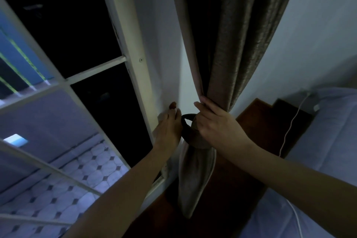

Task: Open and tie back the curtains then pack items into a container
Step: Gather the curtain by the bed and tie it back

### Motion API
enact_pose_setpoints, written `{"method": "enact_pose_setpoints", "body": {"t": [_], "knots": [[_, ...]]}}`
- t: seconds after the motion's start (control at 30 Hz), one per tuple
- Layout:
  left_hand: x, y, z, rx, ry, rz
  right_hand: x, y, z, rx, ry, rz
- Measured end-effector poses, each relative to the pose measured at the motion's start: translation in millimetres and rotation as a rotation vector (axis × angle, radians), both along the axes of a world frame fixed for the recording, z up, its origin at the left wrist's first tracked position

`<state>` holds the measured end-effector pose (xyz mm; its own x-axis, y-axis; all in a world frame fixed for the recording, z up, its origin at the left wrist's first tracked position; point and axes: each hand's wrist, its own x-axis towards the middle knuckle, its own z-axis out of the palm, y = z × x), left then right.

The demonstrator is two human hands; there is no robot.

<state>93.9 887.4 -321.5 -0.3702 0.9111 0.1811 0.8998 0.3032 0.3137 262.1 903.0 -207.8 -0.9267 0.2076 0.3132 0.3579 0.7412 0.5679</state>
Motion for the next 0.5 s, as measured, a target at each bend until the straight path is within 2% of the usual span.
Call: {"method": "enact_pose_setpoints", "body": {"t": [0.13,0.23,0.5], "knots": [[-10.7,1.6,-3.9,-0.047,0.008,-0.045,-1.9,1.4,-2.4,-0.001,-0.002,-0.003],[-15.1,2.3,-9.3,-0.071,0.147,-0.184,-1.7,0.9,-1.9,0.007,0.006,0.007],[-10.9,0.5,-11.2,-0.116,0.104,-0.12,-3.7,-1.3,-2.4,-0.013,0.005,0.002]]}}
